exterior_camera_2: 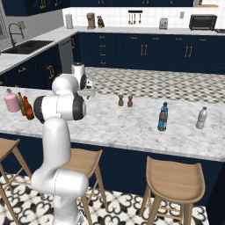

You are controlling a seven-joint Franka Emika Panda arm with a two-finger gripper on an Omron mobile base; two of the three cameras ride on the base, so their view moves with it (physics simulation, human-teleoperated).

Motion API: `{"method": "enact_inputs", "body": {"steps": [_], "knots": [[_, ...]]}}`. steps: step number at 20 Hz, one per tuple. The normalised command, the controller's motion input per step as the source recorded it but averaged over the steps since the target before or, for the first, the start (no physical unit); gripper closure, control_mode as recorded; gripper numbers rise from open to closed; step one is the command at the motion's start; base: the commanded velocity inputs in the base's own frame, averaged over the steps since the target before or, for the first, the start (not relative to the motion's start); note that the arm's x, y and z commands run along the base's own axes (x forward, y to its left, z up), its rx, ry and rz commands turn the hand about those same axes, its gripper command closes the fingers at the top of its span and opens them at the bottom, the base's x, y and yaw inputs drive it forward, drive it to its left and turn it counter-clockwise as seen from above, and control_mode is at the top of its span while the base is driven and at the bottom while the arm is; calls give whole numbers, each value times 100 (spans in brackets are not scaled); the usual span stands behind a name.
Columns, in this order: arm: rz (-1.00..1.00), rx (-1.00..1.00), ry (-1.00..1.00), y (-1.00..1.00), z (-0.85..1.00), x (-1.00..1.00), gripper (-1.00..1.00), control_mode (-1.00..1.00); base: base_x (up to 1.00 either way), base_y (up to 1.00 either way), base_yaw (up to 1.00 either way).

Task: Move the plastic bottles in the middle to the plastics group, and the glass bottles in the middle to the glass group.

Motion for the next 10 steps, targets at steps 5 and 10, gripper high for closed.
{"method": "enact_inputs", "body": {"steps": [5, 10], "knots": [[1, 0, 0, 7, -26, 0, -100, -100, 0, 0, 0], [0, 0, 0, 13, -1, 12, -100, -100, 0, 0, 0]]}}
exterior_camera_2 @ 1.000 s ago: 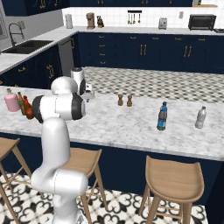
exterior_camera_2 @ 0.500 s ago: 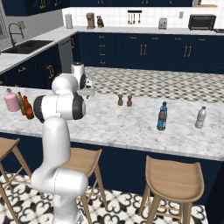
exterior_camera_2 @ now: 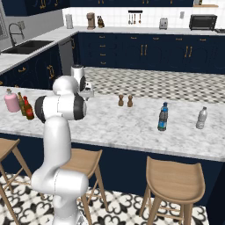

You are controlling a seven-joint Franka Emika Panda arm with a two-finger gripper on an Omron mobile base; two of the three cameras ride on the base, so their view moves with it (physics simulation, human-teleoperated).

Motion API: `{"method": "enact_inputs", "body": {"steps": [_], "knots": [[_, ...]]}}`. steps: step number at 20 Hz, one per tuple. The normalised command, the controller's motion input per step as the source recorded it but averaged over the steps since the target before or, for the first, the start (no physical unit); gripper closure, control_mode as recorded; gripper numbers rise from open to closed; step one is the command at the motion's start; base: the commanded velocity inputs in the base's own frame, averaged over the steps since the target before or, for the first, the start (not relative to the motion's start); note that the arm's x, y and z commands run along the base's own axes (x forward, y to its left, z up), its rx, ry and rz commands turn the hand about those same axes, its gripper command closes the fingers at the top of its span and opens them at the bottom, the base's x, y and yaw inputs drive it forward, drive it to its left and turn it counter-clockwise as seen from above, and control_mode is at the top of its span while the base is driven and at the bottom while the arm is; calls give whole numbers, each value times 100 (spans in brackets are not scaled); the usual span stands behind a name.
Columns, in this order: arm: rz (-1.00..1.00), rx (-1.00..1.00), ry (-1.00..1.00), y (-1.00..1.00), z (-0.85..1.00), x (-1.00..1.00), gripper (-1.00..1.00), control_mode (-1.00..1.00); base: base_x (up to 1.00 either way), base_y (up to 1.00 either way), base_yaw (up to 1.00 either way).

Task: Move the plastic bottles in the middle to the plastics group, and the glass bottles in the middle to the glass group.

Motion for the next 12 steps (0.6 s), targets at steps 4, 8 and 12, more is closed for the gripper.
{"method": "enact_inputs", "body": {"steps": [4, 8, 12], "knots": [[0, 0, 0, 0, 0, 10, -100, -100, 0, 0, 0], [0, 0, 0, 0, 0, 0, -100, -100, 0, 0, 0], [0, 0, 0, -1, -7, 0, -100, -100, 0, 0, 0]]}}
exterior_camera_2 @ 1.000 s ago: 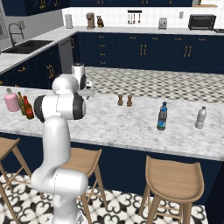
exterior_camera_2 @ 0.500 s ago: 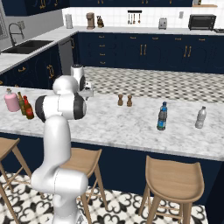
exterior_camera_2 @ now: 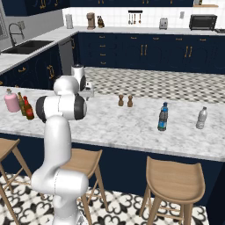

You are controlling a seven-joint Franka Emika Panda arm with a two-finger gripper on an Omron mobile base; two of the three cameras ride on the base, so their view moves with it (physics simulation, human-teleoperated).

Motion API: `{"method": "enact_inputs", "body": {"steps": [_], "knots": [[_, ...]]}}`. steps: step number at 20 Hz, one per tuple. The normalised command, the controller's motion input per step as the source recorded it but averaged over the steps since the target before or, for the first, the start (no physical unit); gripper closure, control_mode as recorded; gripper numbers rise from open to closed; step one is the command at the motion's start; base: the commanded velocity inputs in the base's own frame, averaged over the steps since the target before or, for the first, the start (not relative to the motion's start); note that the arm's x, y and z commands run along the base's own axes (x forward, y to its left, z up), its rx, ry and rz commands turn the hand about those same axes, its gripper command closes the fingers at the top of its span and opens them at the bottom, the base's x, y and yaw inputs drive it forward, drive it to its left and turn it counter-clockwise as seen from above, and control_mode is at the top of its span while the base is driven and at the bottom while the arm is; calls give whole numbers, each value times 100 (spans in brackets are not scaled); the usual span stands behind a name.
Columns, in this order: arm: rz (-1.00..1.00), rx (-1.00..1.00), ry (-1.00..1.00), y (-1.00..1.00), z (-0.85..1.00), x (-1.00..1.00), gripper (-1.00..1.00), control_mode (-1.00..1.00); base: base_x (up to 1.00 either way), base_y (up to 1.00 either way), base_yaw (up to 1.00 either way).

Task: Move the plastic bottles in the middle to the plastics group, and the glass bottles in the middle to the glass group.

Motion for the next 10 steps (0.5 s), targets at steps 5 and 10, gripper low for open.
{"method": "enact_inputs", "body": {"steps": [5, 10], "knots": [[0, 0, 0, 0, -7, 0, -100, -100, 0, 0, 0], [0, 0, 1, -4, 0, 7, -100, -100, 0, 0, 0]]}}
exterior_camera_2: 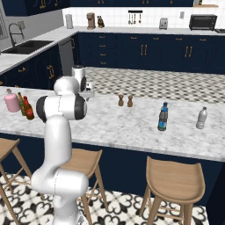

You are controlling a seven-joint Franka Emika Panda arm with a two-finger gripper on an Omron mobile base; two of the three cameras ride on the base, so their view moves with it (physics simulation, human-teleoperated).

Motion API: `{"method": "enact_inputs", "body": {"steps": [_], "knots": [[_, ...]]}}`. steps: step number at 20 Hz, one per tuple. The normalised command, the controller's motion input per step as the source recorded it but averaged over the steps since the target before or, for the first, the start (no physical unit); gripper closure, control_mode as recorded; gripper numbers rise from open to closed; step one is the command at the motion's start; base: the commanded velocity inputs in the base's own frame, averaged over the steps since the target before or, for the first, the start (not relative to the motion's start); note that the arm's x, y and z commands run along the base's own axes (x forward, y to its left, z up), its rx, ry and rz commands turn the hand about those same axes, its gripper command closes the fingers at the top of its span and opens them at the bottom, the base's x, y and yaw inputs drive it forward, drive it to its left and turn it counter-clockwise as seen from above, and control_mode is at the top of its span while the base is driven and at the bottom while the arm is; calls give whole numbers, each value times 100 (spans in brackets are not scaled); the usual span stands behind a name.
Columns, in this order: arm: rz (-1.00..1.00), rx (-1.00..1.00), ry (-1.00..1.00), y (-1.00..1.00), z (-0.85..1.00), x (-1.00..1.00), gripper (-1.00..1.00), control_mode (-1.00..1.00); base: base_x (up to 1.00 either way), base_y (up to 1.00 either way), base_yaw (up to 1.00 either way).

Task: Move the plastic bottles in the middle to the plastics group, and the glass bottles in the middle to the glass group.

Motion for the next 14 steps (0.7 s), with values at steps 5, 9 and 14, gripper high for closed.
{"method": "enact_inputs", "body": {"steps": [5, 9, 14], "knots": [[-1, 0, 0, -5, 0, 15, -100, -100, 0, 0, 0], [0, 0, 0, 0, 0, 2, -100, -100, 0, 0, 0], [0, 0, 1, 0, -5, -2, -100, -100, 0, 0, 0]]}}
